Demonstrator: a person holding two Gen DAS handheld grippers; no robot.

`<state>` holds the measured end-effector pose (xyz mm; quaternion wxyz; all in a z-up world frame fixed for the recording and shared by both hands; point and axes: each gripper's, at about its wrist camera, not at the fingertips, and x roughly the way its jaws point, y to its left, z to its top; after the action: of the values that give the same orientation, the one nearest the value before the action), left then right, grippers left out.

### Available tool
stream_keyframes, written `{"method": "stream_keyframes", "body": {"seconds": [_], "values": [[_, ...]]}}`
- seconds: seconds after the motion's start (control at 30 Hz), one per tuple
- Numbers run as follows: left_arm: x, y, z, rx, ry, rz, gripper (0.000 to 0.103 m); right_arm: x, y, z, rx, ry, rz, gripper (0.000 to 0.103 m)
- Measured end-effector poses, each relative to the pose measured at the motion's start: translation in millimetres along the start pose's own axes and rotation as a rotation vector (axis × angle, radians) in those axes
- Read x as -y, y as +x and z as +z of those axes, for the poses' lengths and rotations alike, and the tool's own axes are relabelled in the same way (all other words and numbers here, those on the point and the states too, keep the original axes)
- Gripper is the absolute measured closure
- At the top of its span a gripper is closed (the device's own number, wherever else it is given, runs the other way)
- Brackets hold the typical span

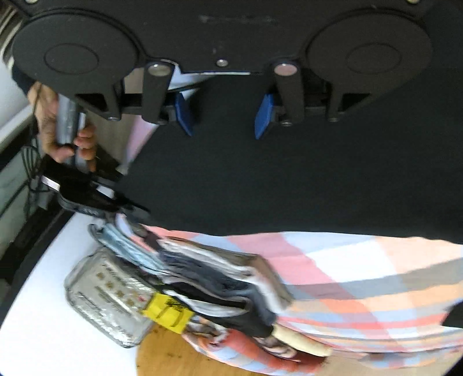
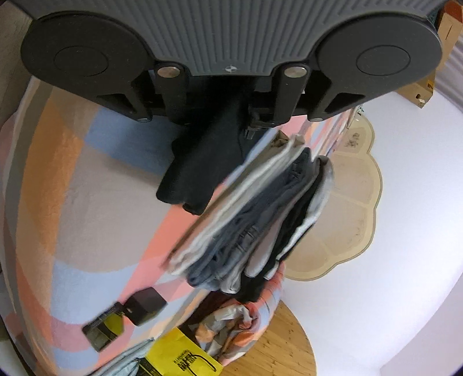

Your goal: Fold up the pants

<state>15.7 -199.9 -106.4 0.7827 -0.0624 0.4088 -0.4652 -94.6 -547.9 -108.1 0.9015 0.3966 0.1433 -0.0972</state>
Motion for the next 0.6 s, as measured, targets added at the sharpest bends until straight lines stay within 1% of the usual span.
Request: {"method": "stream_keyframes", "body": {"seconds": [0.07, 0.17, 0.2, 0.3, 0.33, 0.37, 0.43, 0.5, 0.57, 0.6], "values": [[7.6, 6.6, -2.0, -0.012, 0.019, -0.041, 0.055, -16.9, -8.3, 4.7, 0.017, -0.032, 0.037, 0.070], [16.8, 10.2, -6.5, -0.002, 0.013, -0.072, 0.050, -49.3, -17.6, 10.5, 0.043, -0.090, 0.108, 0.071], [16.7, 9.1, -3.1, 0.002, 0.008, -0.076, 0.050, -61.0, -19.3, 11.0, 0.048, -0.111, 0.132, 0.071], [14.5, -10.2, -1.2, 0.007, -0.013, -0.128, 0.049, -101.5, -23.5, 11.0, 0.059, -0.191, 0.195, 0.072], [15.8, -20.1, 1.4, 0.024, -0.009, -0.133, 0.046, -114.9, -24.8, 9.8, 0.063, -0.220, 0.217, 0.075], [15.4, -31.5, 2.0, 0.048, 0.003, -0.132, 0.045, -128.7, -25.2, 8.3, 0.059, -0.244, 0.237, 0.075], [5.4, -64.1, 1.9, 0.109, 0.012, -0.108, 0.043, -154.2, -25.9, 2.9, 0.049, -0.293, 0.257, 0.075], [-11.8, -94.8, 2.6, 0.167, -0.022, -0.065, 0.043, -177.8, -25.2, -7.3, 0.037, -0.349, 0.279, 0.075], [-34.5, -128.2, 1.2, 0.234, -0.070, 0.006, 0.043, -198.2, -24.5, -20.7, 0.016, -0.401, 0.294, 0.075], [-48.2, -147.5, -0.7, 0.276, -0.092, 0.069, 0.043, -209.4, -22.3, -29.5, 0.001, -0.427, 0.303, 0.075]]}}
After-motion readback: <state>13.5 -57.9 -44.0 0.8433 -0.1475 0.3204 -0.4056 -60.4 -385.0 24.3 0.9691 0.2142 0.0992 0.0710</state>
